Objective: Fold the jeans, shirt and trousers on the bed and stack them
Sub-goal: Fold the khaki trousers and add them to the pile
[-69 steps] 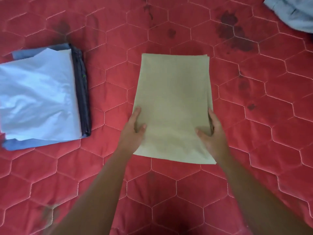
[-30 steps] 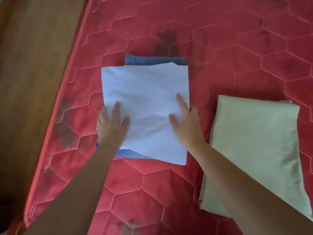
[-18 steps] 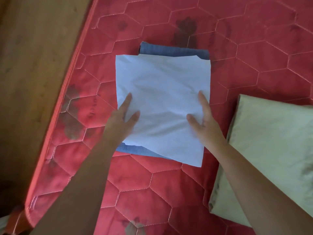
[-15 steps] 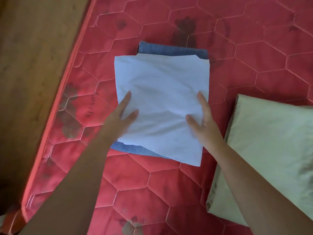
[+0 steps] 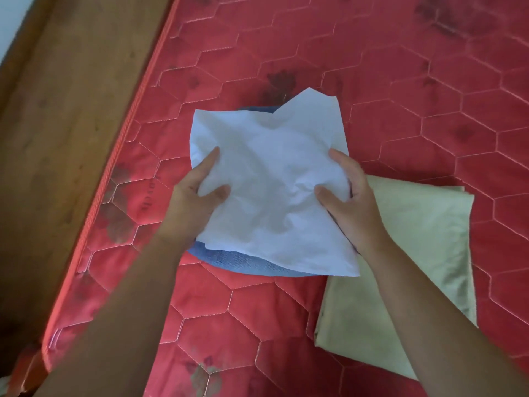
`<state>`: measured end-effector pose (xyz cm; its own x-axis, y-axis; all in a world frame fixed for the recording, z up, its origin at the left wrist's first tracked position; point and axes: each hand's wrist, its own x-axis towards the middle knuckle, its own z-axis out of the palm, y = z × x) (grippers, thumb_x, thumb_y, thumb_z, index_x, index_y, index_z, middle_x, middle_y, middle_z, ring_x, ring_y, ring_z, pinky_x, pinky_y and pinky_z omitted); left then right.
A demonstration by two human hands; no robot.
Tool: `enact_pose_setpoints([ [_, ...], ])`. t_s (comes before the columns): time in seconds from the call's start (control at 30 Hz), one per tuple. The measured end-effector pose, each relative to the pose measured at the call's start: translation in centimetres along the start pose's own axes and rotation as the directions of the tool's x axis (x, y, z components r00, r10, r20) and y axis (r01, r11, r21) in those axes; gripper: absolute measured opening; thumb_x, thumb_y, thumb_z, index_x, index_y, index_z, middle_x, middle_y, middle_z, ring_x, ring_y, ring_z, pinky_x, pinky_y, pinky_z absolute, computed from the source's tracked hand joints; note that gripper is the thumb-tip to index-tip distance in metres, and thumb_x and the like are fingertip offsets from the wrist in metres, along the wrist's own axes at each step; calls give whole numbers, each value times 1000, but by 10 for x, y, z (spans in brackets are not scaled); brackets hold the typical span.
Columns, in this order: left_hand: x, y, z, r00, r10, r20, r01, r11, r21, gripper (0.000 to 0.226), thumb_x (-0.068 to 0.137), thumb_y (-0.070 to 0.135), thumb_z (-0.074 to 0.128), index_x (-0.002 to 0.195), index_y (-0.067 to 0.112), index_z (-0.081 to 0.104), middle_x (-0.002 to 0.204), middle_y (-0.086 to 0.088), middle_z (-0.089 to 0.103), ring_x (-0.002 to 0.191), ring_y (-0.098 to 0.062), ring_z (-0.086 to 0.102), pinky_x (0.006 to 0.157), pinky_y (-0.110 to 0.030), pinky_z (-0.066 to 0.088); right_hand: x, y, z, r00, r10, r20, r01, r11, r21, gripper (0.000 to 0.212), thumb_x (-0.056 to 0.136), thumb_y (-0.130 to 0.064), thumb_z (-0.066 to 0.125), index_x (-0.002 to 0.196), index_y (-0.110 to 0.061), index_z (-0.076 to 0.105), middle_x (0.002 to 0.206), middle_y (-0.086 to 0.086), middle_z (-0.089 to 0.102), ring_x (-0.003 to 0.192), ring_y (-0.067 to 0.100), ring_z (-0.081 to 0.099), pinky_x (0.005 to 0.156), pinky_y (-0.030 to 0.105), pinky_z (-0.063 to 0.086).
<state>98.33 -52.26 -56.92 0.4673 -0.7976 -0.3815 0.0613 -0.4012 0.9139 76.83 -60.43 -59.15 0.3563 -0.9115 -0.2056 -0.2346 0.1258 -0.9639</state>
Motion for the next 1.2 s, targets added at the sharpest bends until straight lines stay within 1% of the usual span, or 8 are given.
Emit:
enact_pose_setpoints([
  [0.17,-35,34,51,995,63,83,-63,998,4,57,84,-5,58,124,35,49,113,25,57,90,11,60,77,-11,50,-44,-19,-62,995,2,-101,0,1000,25,52,85,-8,62,125,-36,44,122,-35,41,107,-23,42,90,1,35],
  [0.37,-86,50,124,968,138,212,-138,990,-11,55,84,-5,58,120,36,50,112,27,56,95,10,60,80,-11,49,-107,-22,-139,965,4,-261,13,998,66,52,84,-3,62,121,-35,45,118,-31,43,101,-24,46,78,-1,38],
  [0.63,-129,-42,190,961,39,274,-85,984,156,54,87,9,61,119,49,46,129,24,48,120,-1,50,100,-24,42,-160,62,-201,961,169,-221,-160,985,56,54,86,-4,60,122,-40,43,124,-30,42,104,-23,45,82,-1,38],
  [0.73,-139,-90,192,959,-67,275,-40,929,369,55,90,20,59,128,47,32,133,33,34,129,-2,37,110,-30,31,-170,103,-201,937,331,-111,-322,942,93,53,91,-7,54,128,-42,40,137,-15,44,95,-8,54,61,6,45],
  [0.83,-138,-104,190,955,-97,281,-49,881,471,54,87,46,52,129,57,21,131,45,22,132,0,28,112,-28,24,-172,117,-204,929,359,-91,-351,932,90,55,92,-7,51,131,-42,37,140,-11,43,66,-7,52,48,8,39],
  [0.97,-134,-94,191,931,-190,312,-59,766,640,66,89,49,50,137,56,6,136,16,39,122,-12,42,95,-23,32,-171,116,-205,933,346,-100,-336,936,104,55,92,-11,52,129,-48,36,132,-35,39,115,1,51,68,11,48],
  [1.07,-137,-79,187,897,-226,379,-112,715,690,67,91,42,49,135,56,1,112,18,44,89,-4,48,83,-20,35,-171,113,-204,939,326,-114,-314,943,108,55,92,-12,53,126,-52,37,125,-44,38,115,2,51,73,14,46],
  [1.2,-139,-78,179,906,-267,329,-66,677,733,64,92,44,45,136,58,1,95,14,54,69,-6,53,71,-20,41,-170,118,-203,950,291,-113,-288,957,48,58,92,-11,52,128,-53,33,133,-40,32,126,1,41,106,33,36],
])
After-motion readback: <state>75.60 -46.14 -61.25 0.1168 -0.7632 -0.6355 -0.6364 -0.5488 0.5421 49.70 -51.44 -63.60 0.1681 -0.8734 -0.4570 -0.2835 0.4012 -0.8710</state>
